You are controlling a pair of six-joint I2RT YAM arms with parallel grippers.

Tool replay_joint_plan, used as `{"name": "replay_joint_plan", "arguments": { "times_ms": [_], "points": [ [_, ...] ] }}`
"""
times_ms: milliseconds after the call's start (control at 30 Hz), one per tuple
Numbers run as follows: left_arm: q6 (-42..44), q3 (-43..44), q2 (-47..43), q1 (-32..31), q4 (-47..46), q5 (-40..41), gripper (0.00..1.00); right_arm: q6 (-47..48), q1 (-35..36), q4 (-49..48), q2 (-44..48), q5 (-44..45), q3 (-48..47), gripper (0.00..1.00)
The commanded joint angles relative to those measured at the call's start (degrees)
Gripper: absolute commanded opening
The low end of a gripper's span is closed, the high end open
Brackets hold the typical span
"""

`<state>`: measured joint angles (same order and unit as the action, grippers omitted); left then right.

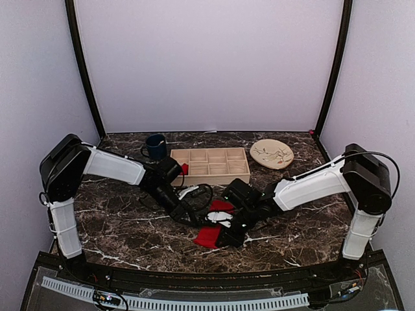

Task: Roll the socks
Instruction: Roll the sock at the center of the board.

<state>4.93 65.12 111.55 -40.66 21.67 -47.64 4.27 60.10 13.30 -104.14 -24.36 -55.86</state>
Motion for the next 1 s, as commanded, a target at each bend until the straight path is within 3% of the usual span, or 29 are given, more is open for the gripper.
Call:
{"name": "replay_joint_plan", "arguments": {
  "times_ms": [0, 500, 967],
  "points": [
    [-2.33, -3.35, -5.92, 0.24, -6.55, 3.07, 0.32, -1.27, -1.03, 1.21, -2.54, -2.74, 0.50, 0.00],
    [-4.08, -16.20, -19.87, -0.93, -21.68, 10.46, 0.32, -2.24, -4.77, 5.29, -6.23, -12.33, -2.24, 0.00],
    [7.53, -15.48, -20.79, -12.42, -14.61, 22.45, 0.36, -3.85, -7.40, 7.61, -8.96, -19.32, -3.23, 0.00]
  ]
}}
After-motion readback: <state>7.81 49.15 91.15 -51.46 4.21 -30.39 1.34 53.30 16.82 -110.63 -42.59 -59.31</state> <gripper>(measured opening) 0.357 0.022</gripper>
